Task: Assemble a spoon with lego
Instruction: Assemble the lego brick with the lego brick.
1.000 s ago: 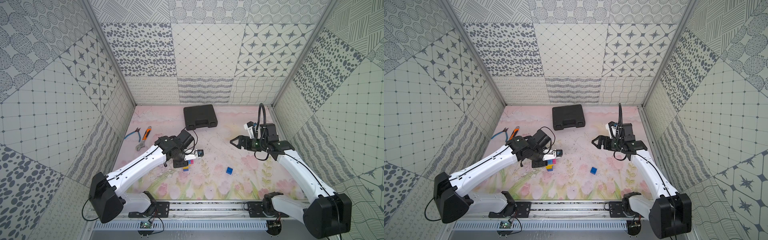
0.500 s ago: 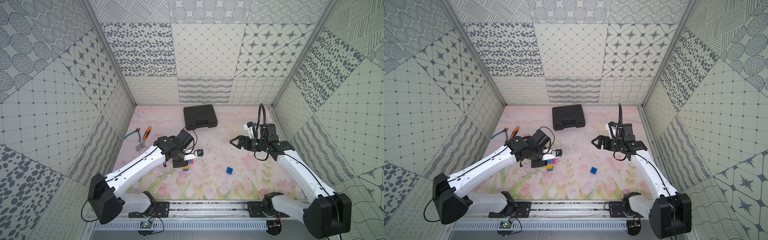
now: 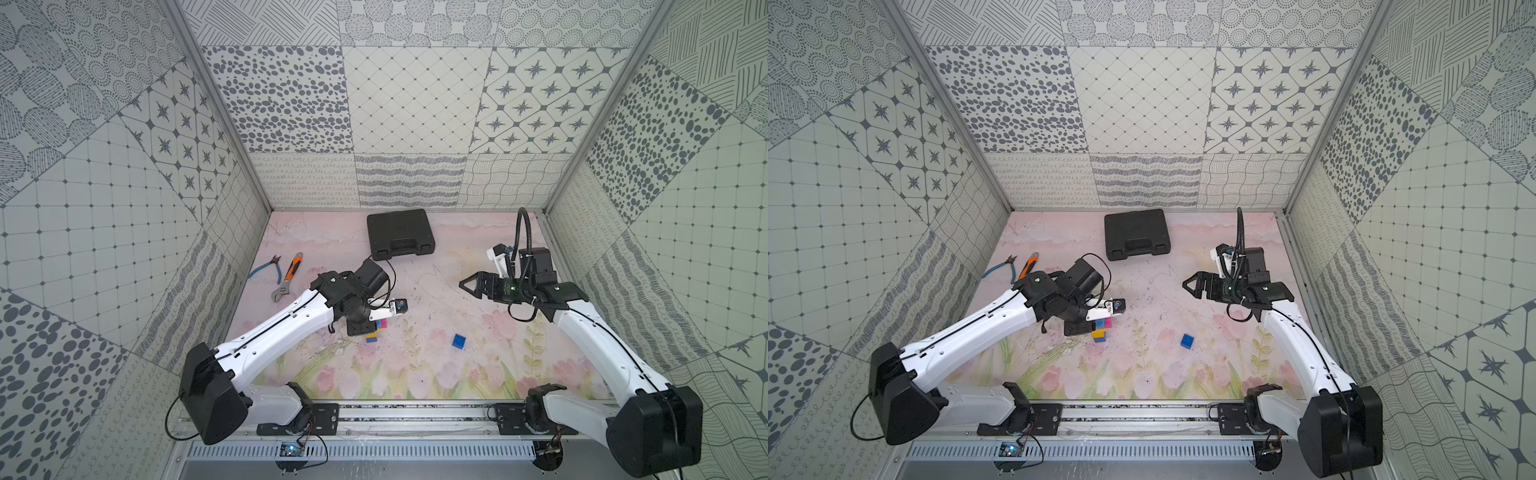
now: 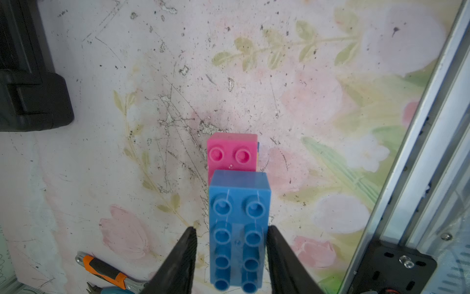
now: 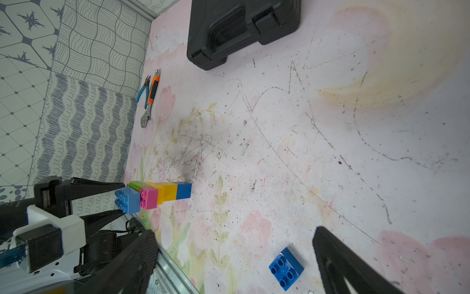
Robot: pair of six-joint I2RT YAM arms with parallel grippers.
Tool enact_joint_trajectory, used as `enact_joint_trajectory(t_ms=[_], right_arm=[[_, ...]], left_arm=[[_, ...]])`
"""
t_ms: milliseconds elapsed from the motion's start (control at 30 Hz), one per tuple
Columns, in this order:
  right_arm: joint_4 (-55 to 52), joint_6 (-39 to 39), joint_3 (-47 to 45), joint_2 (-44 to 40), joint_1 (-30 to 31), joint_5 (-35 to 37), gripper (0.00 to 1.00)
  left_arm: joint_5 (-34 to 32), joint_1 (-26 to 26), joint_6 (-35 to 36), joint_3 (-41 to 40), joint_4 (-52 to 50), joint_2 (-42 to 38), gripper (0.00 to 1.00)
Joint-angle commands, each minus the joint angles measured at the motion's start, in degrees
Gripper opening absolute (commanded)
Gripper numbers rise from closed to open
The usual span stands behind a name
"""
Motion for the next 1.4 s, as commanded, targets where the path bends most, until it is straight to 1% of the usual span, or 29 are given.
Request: enact_joint_trajectory(t_ms=[0,167,300,467,533,700,1367], right_arm=[[2.1,-0.6,-0.7,-0.9,0.4,-0.6,0.98],[2.1,-0.7,-0.7,-1.1,0.3,-0.4,0.98],[2.4,-0.7,-0.7,-1.1,0.3,-0.2,0.98],[2.5,-0.5,-0.8,-1.1,0.4,0.1,0.98],[2.5,-0.3,-0.8,-1.2,0.3,0.5,0.98],[2.9,0.0,-0.9,-1.1,0.3,0.4,0.98],[2.6,-0.6,-1.4,-1.4,0.3,0.2,0.98]], left_arm=[[1.7,0.1,-0.8,1.3,-2.2,1.0,0.44],[1.7,0.1,-1.1,1.3,-2.7,1.4,0.35],[2.2,0.0,-1.2,2.0,-3.3,1.3,0.20],[2.2,0.0,-0.9,2.9,-4.3,1.1,0.11],[2.2,0.0,-1.0,3.5,-4.7,1.0,0.09],[2.7,0.1,-0.8,4.6,-5.8,0.7,0.07],[0.0,0.7,1.8,2.4,-3.7,1.9,0.07]])
